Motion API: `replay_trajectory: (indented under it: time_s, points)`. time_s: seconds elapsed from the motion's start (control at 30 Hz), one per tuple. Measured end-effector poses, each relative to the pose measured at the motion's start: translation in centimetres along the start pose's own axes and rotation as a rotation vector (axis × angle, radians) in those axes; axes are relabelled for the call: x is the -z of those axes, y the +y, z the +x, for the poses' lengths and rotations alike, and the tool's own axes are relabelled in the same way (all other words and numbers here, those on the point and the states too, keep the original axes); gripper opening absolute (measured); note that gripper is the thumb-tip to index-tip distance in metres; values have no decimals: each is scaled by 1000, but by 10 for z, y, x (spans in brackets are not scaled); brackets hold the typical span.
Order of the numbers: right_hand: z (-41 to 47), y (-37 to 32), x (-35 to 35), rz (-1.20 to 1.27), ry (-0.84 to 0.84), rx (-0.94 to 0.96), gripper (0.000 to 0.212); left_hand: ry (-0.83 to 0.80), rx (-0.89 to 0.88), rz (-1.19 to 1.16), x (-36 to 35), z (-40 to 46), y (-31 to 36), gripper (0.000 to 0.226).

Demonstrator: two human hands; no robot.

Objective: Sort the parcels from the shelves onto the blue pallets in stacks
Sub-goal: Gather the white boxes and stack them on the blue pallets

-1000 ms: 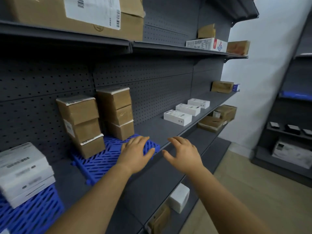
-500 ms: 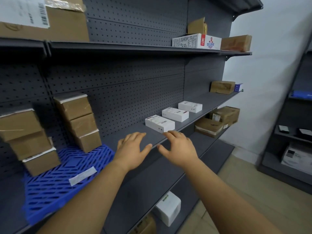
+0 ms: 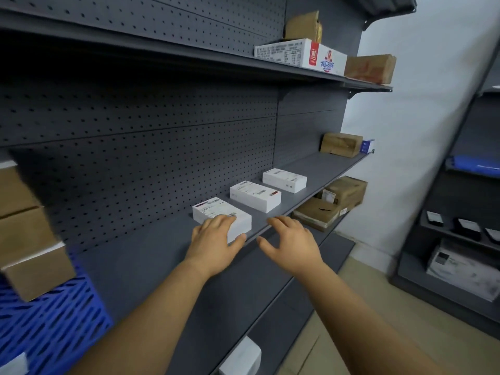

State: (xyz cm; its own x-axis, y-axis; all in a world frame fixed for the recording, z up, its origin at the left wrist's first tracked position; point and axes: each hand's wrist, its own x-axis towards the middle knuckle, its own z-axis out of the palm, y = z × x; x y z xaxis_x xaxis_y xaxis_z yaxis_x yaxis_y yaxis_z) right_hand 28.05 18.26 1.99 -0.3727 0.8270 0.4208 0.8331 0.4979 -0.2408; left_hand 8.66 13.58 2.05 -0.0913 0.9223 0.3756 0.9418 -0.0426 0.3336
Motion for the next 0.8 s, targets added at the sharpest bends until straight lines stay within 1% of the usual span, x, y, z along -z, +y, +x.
replay_trajectory:
  time_s: [0.13, 0.37, 0.63, 0.8]
  points:
    - [33, 35, 1, -15, 29, -26, 62, 17, -29, -2, -18, 49, 17, 54]
    - [80, 100, -8, 19, 17, -8, 63, -24, -41, 44, -56, 105, 51, 58]
    - [138, 196, -12, 43, -24, 101, 63, -4, 77, 90, -105, 164, 103, 56]
    - [177, 236, -17, 56, -16, 176, 62, 38, 192, 139, -123, 196, 127, 54]
